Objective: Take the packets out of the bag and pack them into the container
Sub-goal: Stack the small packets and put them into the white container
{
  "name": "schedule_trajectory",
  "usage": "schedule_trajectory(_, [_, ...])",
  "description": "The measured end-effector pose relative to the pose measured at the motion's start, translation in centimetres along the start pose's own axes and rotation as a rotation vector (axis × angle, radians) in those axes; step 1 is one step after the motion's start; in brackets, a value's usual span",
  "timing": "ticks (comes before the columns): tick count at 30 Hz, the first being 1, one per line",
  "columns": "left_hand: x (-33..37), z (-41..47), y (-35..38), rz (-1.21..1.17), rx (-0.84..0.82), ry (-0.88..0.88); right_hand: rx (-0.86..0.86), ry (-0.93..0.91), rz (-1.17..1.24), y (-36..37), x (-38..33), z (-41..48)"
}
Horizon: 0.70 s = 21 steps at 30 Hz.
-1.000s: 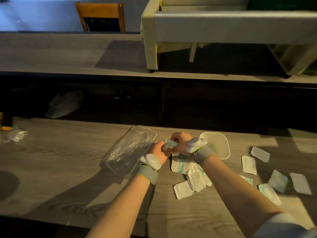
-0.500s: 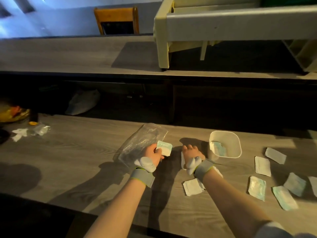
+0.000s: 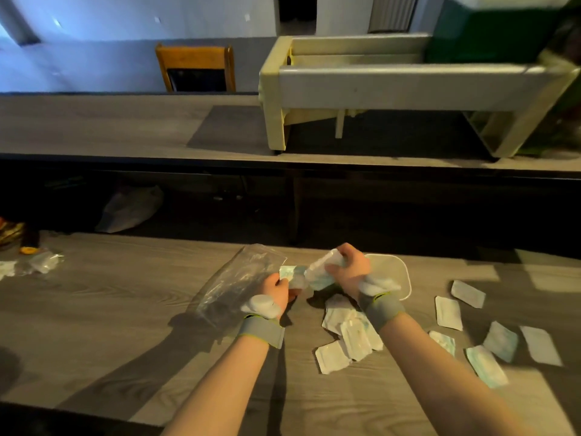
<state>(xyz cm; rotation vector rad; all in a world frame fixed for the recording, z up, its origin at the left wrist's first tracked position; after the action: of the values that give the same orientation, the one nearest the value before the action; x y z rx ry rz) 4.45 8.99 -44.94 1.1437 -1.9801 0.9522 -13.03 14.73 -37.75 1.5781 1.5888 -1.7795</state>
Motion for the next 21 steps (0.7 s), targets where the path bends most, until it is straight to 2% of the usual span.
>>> schedule_trajectory(2, [1.0, -0.6, 1.0, -0.096, -0.018, -0.031, 0.072, 0.072, 0.258, -1.0, 0.6, -0.2])
schedule_trajectory(4, [2.0, -1.3, 2.3, -0.171, -0.058, -0.067, 0.119, 0.135, 0.4, -1.7, 1.2, -0.3])
schedule_trajectory(8, [3.7, -1.2, 4.7, -0.23, -0.127, -0.059, 0.192, 0.129, 0.46, -2.8, 1.2, -0.5])
schedule_trajectory(12, [5.3, -2.7, 6.5, -0.115, -0.16, -0.002, 0.224, 0.068, 0.259, -3.7, 0.8, -0.9])
schedule_trajectory(15, [6.7, -4.3, 7.4, 0.023, -0.136, 0.118, 0.213, 0.038, 0.102, -4.8, 0.8, -1.4])
schedule_trajectory(18, [7.5, -4.8, 8.0, 0.04, -0.148, 0.175, 0.174, 0.043, -0.025, -5.8, 1.2, -1.5])
schedule_trajectory(21, [8.4, -5.3, 9.2, 0.045, -0.219, 0.216, 0.119, -0.049, -0.072, -7.8, 0.6, -1.0])
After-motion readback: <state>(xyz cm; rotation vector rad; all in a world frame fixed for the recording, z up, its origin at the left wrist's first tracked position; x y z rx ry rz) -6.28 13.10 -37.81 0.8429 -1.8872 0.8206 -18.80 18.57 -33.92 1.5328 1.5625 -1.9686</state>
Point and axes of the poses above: each hand's wrist, its own z-axis towards the middle knuckle, its own y-axis out of the palm, x = y × z, the point moved 8 cm from there along z, towards the middle knuckle, and after that the axes turned 6 degrees about z, right-handed, at the moved point
